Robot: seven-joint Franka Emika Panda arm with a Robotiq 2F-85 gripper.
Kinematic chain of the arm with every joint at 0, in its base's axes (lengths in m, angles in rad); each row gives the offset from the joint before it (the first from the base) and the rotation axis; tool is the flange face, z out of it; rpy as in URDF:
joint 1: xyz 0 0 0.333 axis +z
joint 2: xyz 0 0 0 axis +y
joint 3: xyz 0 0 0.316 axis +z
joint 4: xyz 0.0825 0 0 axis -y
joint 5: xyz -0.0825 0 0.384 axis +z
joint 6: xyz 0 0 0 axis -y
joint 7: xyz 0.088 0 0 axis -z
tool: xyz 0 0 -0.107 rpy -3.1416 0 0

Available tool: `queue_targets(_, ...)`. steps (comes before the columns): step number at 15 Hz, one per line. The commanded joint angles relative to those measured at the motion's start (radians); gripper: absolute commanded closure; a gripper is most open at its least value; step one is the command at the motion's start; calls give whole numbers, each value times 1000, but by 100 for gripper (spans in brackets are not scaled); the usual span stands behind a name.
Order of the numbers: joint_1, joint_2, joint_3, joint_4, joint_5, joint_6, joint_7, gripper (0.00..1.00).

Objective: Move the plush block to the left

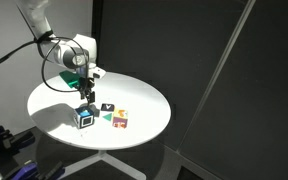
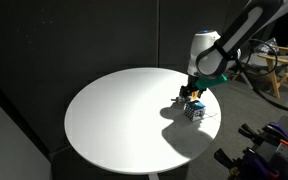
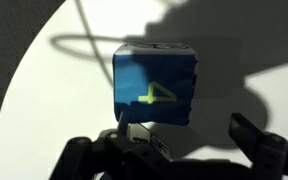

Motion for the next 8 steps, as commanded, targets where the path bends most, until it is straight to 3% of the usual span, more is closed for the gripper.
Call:
queue_targets(1,27,13,-38,-15,-14,52,14,0)
queue_targets(8,48,30,-67,-18,-9,59,11,0)
